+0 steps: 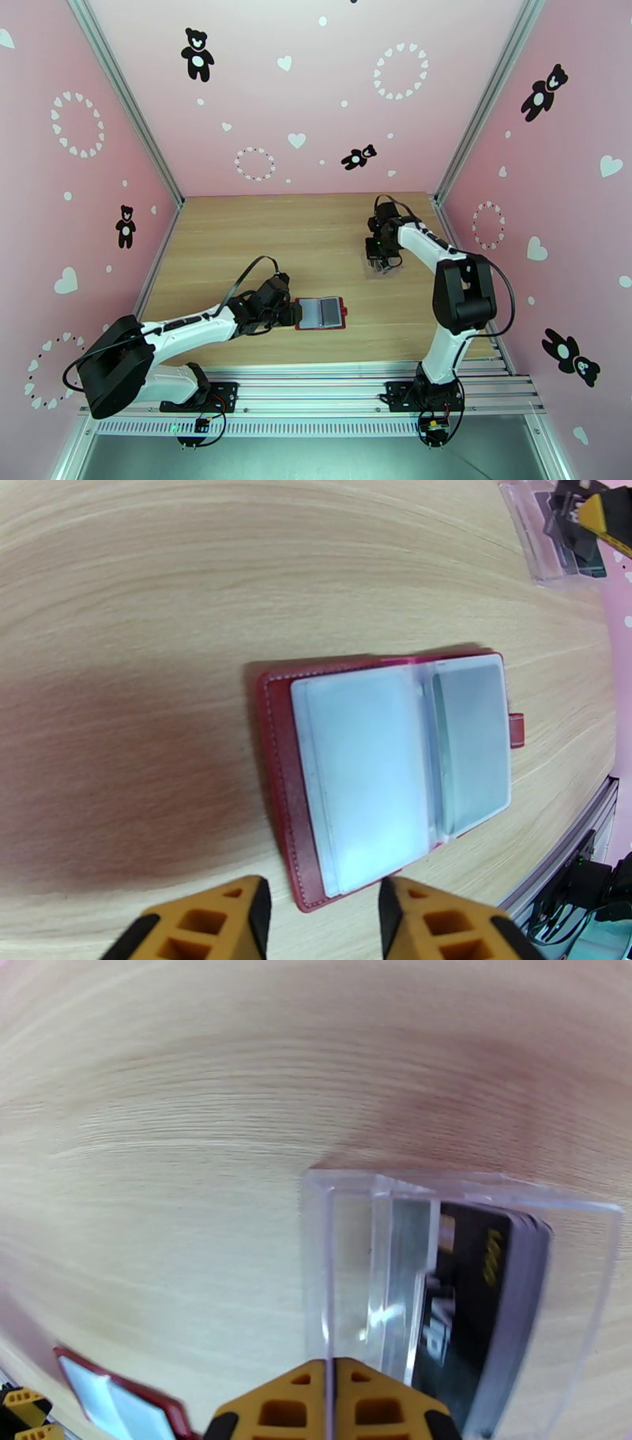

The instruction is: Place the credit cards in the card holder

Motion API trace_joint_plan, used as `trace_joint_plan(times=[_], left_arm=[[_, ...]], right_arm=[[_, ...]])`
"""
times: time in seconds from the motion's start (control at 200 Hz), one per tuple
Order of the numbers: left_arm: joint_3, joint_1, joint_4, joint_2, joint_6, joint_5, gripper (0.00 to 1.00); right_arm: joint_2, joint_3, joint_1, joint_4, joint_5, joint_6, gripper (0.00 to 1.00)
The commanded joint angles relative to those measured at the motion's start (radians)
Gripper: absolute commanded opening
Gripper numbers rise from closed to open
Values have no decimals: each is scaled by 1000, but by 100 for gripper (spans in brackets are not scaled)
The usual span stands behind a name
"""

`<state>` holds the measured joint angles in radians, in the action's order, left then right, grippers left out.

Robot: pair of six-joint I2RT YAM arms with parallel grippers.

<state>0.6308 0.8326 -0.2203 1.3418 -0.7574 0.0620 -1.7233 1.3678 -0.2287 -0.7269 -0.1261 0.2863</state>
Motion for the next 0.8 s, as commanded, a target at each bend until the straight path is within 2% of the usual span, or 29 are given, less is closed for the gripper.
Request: trace_joint_plan(times=[0.0, 0.085, 0.195, 0.31, 0.47, 0.626, 0.791], left_arm=[[-24, -7, -4, -36, -21, -32, 42], [-29, -9, -10, -45, -28, -37, 43], [-36, -9, -17, -62, -35, -45, 43], [-50, -9, -10, -96, -44, -37, 43], [-98, -21, 3, -168, -58, -42, 43], [-137, -52, 89, -145, -86, 59, 41], [-128, -61, 160, -73, -93, 128, 39]], right_arm=[[191, -61, -22, 5, -174, 55, 0], [258, -155, -42, 46, -319, 94, 0], [313, -269, -89, 86, -343, 127, 0], [343, -382, -163, 177, -430, 149, 0], [286, -480, -265, 273, -516, 207, 0], [214, -515, -312, 355, -603, 273, 0], [138, -516, -327, 370, -630, 279, 0]])
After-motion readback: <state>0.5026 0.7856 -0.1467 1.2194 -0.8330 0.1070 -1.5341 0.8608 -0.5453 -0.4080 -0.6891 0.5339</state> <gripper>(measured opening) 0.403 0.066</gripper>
